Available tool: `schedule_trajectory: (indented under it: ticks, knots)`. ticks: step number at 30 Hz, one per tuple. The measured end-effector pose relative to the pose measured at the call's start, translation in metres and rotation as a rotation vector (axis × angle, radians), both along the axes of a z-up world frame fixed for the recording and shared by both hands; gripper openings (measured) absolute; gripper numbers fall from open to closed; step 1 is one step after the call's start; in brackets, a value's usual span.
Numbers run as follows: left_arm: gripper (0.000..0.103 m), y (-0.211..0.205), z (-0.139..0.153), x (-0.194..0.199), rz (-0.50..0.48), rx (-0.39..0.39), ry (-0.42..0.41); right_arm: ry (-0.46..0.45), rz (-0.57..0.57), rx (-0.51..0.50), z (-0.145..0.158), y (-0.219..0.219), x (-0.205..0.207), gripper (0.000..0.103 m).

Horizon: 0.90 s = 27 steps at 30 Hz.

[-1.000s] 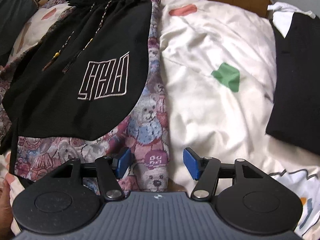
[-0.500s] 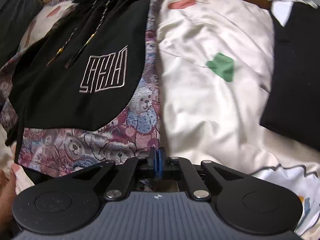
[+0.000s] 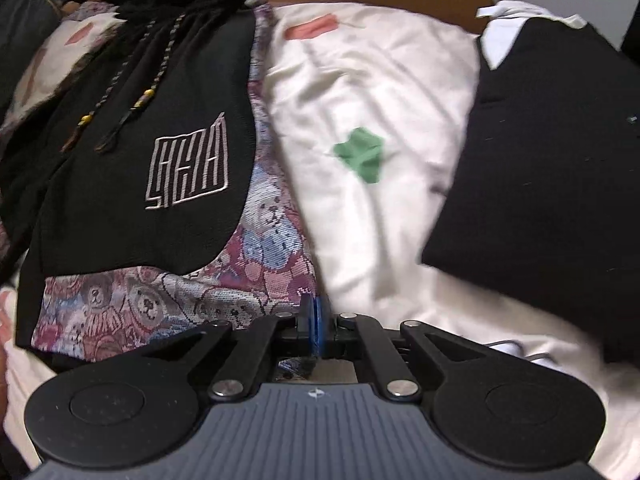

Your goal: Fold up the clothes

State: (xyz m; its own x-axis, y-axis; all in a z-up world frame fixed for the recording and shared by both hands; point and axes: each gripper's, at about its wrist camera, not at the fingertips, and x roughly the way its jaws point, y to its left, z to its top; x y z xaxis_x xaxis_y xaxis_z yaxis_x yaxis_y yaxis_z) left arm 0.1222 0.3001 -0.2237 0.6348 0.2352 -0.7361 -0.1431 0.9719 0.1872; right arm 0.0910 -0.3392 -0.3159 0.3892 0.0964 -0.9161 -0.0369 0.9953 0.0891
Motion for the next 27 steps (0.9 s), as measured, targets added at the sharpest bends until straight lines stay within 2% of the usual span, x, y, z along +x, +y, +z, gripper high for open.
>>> schedule_trajectory:
  ticks: [4,8,11,14,16,17,18,21,22,23,27]
  knots:
    - [0.066,0.009,-0.010,-0.011,0.017,0.016,0.024,0.000,0.000,-0.050,0.002,0.003,0.001,0.000]
    - [0.068,0.013,-0.023,-0.020,0.028,-0.009,0.060,0.013,-0.012,-0.073,0.002,-0.002,0.000,0.000]
    - [0.075,0.012,-0.039,-0.023,0.020,-0.028,0.093,0.019,-0.022,-0.076,0.005,-0.005,-0.001,0.000]
    - [0.073,0.010,-0.058,-0.022,0.010,-0.044,0.123,0.027,-0.011,-0.085,0.003,0.000,-0.002,0.000]
    - [0.051,0.010,-0.067,-0.020,0.008,-0.049,0.135,0.029,-0.004,-0.089,0.002,0.002,-0.002,0.000]
    - [0.026,0.020,-0.069,-0.017,0.038,-0.088,0.130,0.029,-0.001,-0.091,0.002,0.003,-0.003,0.000]
    - [0.008,0.031,-0.072,-0.012,0.071,-0.130,0.124,0.029,0.000,-0.091,0.003,0.004,-0.003,0.000]
    - [0.006,0.069,-0.058,-0.002,0.211,-0.111,0.056,0.025,0.000,-0.087,0.005,0.003,-0.004,0.000]
    - [0.006,0.073,-0.055,0.000,0.223,-0.092,0.045,0.024,0.000,-0.086,0.005,0.003,-0.004,0.001]
    - [0.006,0.094,-0.042,0.005,0.253,-0.047,0.008,0.023,-0.004,-0.084,0.006,0.002,-0.003,0.001]
    - [0.005,0.138,-0.002,0.012,0.363,0.037,-0.092,0.025,-0.033,-0.092,0.003,-0.002,-0.001,0.002]
